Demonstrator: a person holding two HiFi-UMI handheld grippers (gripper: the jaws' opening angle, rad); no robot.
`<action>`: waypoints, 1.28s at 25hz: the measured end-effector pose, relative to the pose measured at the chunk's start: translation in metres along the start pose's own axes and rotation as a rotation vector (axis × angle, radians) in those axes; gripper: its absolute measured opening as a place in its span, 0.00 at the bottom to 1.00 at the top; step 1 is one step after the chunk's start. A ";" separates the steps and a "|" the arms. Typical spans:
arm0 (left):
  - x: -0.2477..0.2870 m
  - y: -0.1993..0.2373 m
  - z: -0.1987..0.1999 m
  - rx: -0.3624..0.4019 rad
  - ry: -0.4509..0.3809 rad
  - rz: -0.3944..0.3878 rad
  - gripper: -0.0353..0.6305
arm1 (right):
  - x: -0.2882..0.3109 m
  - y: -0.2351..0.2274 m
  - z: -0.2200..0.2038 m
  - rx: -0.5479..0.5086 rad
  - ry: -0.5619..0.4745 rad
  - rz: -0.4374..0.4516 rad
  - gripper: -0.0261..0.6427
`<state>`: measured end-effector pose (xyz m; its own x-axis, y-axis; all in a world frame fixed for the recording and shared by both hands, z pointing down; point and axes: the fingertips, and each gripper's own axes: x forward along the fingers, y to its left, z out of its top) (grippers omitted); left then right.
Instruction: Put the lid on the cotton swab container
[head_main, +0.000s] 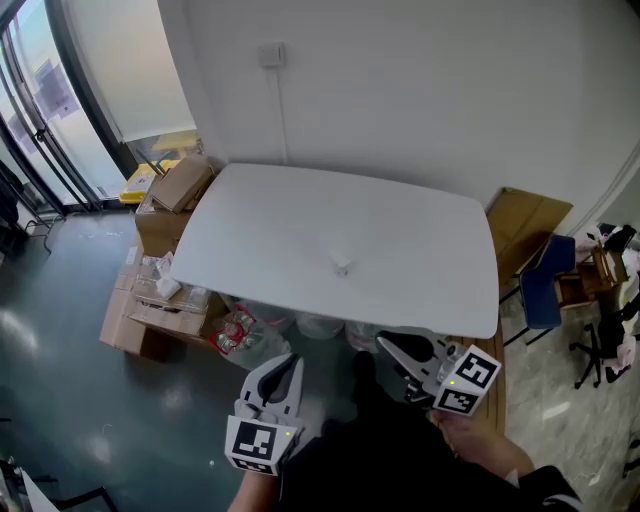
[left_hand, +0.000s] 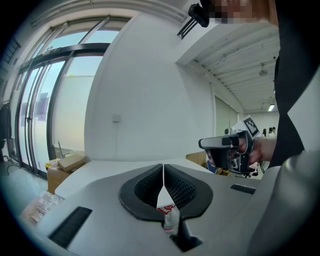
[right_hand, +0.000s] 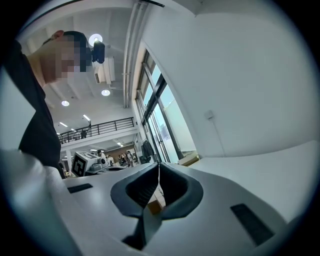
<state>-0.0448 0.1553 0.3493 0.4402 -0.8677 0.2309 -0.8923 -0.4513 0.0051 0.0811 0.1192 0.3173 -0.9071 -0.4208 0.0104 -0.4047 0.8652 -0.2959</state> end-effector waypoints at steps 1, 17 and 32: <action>0.011 0.005 0.000 0.002 0.004 0.003 0.07 | 0.006 -0.011 0.003 0.001 0.000 0.008 0.06; 0.198 0.085 0.045 -0.038 0.030 0.096 0.07 | 0.087 -0.202 0.056 0.030 0.053 0.132 0.06; 0.269 0.114 0.030 -0.116 0.041 0.133 0.31 | 0.137 -0.261 0.036 0.068 0.156 0.222 0.06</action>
<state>-0.0252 -0.1361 0.3834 0.3148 -0.9079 0.2767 -0.9491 -0.3038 0.0830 0.0667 -0.1740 0.3613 -0.9816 -0.1719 0.0835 -0.1907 0.9091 -0.3703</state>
